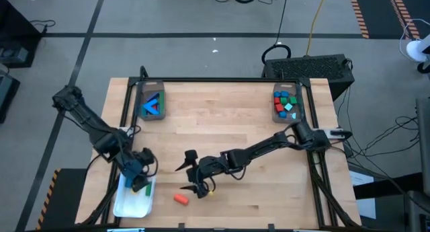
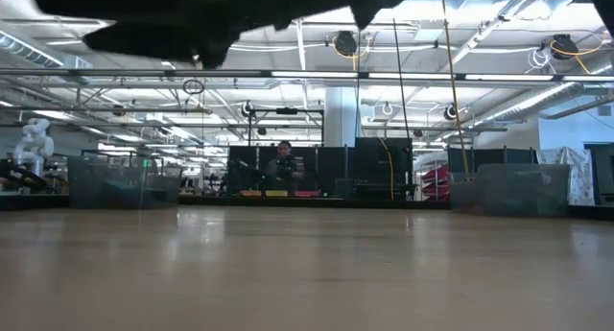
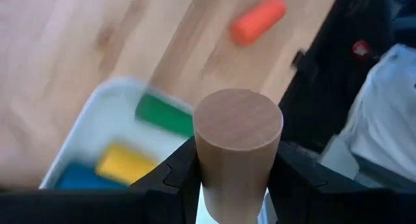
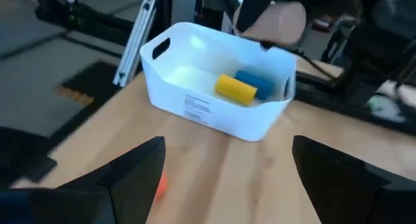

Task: Sort blocks by size
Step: Put the brown cylindrical block into the white bin, then put the orange cylindrical block into the white bin

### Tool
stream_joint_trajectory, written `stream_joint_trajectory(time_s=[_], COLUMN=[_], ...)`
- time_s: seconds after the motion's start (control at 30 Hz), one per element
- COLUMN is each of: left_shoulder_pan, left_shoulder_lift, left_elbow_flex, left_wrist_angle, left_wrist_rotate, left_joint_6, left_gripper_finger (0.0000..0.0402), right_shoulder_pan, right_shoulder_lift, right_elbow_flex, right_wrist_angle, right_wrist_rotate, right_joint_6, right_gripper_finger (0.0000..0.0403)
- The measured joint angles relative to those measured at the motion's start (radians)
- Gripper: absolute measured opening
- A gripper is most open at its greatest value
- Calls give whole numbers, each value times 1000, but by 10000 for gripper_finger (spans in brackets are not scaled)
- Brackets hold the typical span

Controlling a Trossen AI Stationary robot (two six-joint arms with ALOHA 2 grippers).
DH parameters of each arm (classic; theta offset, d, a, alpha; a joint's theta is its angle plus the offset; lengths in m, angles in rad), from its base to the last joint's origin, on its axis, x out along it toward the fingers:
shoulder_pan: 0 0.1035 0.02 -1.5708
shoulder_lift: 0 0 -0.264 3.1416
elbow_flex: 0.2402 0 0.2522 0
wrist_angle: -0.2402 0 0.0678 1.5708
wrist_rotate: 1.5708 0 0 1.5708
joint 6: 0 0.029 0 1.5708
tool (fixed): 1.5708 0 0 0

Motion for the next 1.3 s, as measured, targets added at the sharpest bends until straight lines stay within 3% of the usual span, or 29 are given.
stream_joint_trajectory(time_s=[0.33,0.47,0.63,0.8,0.97,1.3], left_shoulder_pan=[-114,-130,-129,-129,-129,-128], left_shoulder_lift=[40,74,100,101,101,101], left_elbow_flex=[-85,-119,-127,-127,-127,-124], left_wrist_angle=[-20,-21,-19,-20,-24,-37], left_wrist_rotate=[101,154,157,157,158,168], left_joint_6=[-249,-276,-267,-273,-273,-274], left_gripper_finger=[142,151,190,225,232,233], right_shoulder_pan=[35,52,59,73,89,92], right_shoulder_lift=[92,123,203,303,376,387], right_elbow_flex=[49,67,158,315,471,496], right_wrist_angle=[18,15,2,-166,-361,-477], right_wrist_rotate=[5,1,-4,-4,32,79], right_joint_6=[83,87,140,165,154,163], right_gripper_finger=[322,322,322,322,322,307])
